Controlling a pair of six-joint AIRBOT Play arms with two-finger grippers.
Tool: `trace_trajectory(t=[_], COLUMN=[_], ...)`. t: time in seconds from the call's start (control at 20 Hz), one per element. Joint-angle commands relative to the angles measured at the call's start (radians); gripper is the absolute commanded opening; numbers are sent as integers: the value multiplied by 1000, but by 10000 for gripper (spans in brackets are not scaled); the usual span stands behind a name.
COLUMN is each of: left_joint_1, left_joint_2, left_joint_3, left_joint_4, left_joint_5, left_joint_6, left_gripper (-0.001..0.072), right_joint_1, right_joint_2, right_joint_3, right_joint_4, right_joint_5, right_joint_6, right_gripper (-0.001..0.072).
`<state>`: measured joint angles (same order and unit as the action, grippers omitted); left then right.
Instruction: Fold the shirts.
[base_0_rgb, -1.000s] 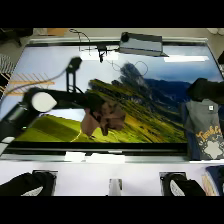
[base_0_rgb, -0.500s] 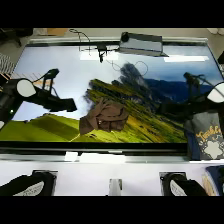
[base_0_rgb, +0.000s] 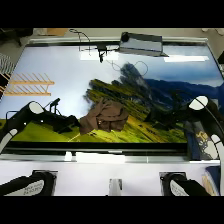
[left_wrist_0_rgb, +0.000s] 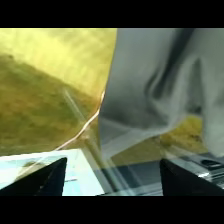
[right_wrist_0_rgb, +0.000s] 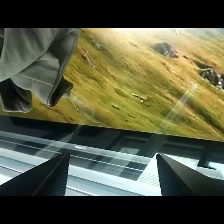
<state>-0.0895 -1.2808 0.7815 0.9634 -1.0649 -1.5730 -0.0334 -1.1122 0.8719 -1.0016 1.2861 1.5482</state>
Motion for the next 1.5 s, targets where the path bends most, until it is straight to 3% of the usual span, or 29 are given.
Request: trace_trajectory(t=[0.0, 0.1, 0.25, 0.3, 0.4, 0.45, 0.65, 0.8, 0.85, 0.9, 0.95, 1.0, 1.05, 1.1, 1.3, 1.45], left_joint_1=[-22, -38, -48, -48, -48, -48, -48, -48, -48, -48, -48, -48, -48, -48, -45, -45], left_joint_2=[-54, -72, -84, -88, -89, -86, -28, 32, 50, 66, 80, 92, 106, 123, 243, 351], left_joint_3=[-42, -42, -42, -42, -42, -42, -42, -42, -42, -42, -42, -42, -42, -41, 26, 190], left_joint_4=[-112, -113, -112, -112, -112, -112, -111, -111, -111, -111, -111, -111, -111, -111, -111, -90], left_joint_5=[137, 189, 235, 244, 245, 242, 243, 243, 243, 243, 243, 243, 246, 252, 286, 302], left_joint_6=[16, 16, 16, 16, 17, 18, 56, 63, 63, 63, 63, 63, 63, 63, 133, 254], left_gripper=[703, 690, 483, 372, 78, 36, 34, 35, 35, 35, 34, 35, 35, 34, 34, 34], right_joint_1=[6, 47, 180, 222, 295, 325, 454, 505, 506, 505, 505, 505, 505, 505, 505, 504], right_joint_2=[-16, -38, -84, -100, -139, -158, -236, -294, -308, -318, -323, -323, -323, -323, -245, -77], right_joint_3=[-10, -10, -10, -10, -10, -10, -10, -10, -10, -10, -10, -10, -10, -9, -4, 31], right_joint_4=[42, 41, 41, 41, 42, 46, 91, 117, 160, 196, 210, 214, 214, 214, 154, -50], right_joint_5=[-5, -11, -91, -125, -179, -199, -335, -467, -491, -518, -549, -579, -590, -590, -559, -521], right_joint_6=[-31, -34, -33, -31, -19, -8, 0, 68, 67, 68, 68, 68, 68, 69, -27, -34], right_gripper=[626, 626, 661, 665, 665, 663, 663, 653, 613, 535, 516, 379, 94, 32, 31, 29])
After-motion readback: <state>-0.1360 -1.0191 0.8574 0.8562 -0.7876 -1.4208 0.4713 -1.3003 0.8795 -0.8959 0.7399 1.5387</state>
